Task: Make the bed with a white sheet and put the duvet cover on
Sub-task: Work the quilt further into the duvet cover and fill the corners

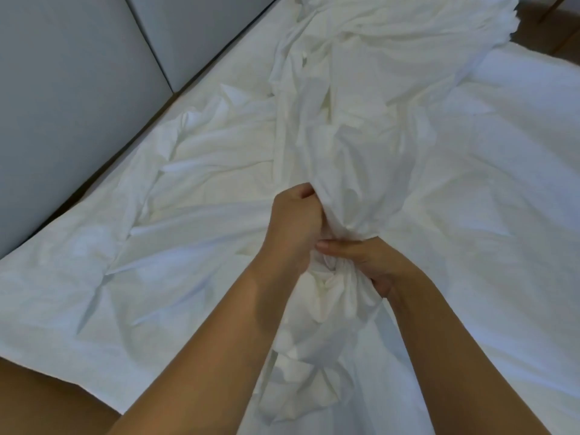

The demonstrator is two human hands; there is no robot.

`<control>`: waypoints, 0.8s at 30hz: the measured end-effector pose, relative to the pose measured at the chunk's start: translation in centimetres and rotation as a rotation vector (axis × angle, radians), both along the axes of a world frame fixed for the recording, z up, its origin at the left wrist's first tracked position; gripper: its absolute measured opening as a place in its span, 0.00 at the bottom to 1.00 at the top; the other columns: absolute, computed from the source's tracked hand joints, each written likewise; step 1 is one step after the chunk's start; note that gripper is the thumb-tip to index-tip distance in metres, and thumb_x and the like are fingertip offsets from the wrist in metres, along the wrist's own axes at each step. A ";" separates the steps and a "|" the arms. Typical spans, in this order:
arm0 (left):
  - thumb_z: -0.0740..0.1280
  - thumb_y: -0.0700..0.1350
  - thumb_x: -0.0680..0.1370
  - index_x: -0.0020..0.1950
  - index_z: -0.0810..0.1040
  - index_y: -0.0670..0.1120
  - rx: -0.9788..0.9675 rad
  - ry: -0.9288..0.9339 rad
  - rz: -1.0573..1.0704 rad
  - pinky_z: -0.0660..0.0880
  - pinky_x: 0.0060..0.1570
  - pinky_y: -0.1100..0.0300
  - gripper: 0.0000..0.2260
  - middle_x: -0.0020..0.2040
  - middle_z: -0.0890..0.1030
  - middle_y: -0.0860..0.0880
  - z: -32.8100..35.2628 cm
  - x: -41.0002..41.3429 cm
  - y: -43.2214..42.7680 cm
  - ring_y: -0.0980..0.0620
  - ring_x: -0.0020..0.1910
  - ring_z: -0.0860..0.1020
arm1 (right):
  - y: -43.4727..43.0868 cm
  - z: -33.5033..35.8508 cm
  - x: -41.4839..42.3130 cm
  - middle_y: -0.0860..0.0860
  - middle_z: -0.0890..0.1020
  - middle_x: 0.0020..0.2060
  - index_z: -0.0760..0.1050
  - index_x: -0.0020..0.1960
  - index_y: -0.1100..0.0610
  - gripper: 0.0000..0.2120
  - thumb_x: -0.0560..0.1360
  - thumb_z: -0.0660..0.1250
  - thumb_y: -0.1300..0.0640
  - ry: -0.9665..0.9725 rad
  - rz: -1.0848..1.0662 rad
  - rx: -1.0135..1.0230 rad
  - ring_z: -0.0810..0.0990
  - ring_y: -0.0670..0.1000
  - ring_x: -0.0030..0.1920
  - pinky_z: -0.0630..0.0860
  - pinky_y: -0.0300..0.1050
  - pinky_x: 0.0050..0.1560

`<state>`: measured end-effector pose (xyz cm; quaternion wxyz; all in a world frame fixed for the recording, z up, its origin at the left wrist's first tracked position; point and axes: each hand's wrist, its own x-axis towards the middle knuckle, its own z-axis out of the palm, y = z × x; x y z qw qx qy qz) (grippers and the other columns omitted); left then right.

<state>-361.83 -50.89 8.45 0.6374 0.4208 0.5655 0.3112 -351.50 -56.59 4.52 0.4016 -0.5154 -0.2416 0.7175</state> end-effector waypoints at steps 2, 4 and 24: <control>0.63 0.39 0.74 0.28 0.74 0.45 0.347 0.228 -0.064 0.73 0.31 0.56 0.14 0.27 0.77 0.50 0.8 -0.4 -0.8 0.56 0.28 0.73 | 0.6 0.8 -0.2 0.47 0.84 0.33 0.83 0.31 0.47 0.04 0.56 0.74 0.50 -0.068 0.045 0.047 0.84 0.45 0.37 0.78 0.39 0.35; 0.63 0.40 0.73 0.24 0.60 0.47 0.597 0.471 -0.102 0.58 0.24 0.64 0.20 0.20 0.67 0.53 1.5 -1.2 -0.6 0.58 0.23 0.63 | 0.8 1.1 0.2 0.48 0.85 0.42 0.82 0.46 0.47 0.22 0.52 0.75 0.43 -0.142 -0.014 0.051 0.84 0.48 0.46 0.79 0.44 0.42; 0.61 0.71 0.70 0.57 0.79 0.45 -0.432 0.260 -0.454 0.75 0.46 0.57 0.32 0.52 0.82 0.45 -1.4 -1.5 0.4 0.47 0.46 0.80 | -1.5 1.6 1.9 0.56 0.84 0.41 0.85 0.42 0.58 0.12 0.62 0.66 0.61 0.327 -0.255 0.092 0.84 0.55 0.42 0.80 0.45 0.39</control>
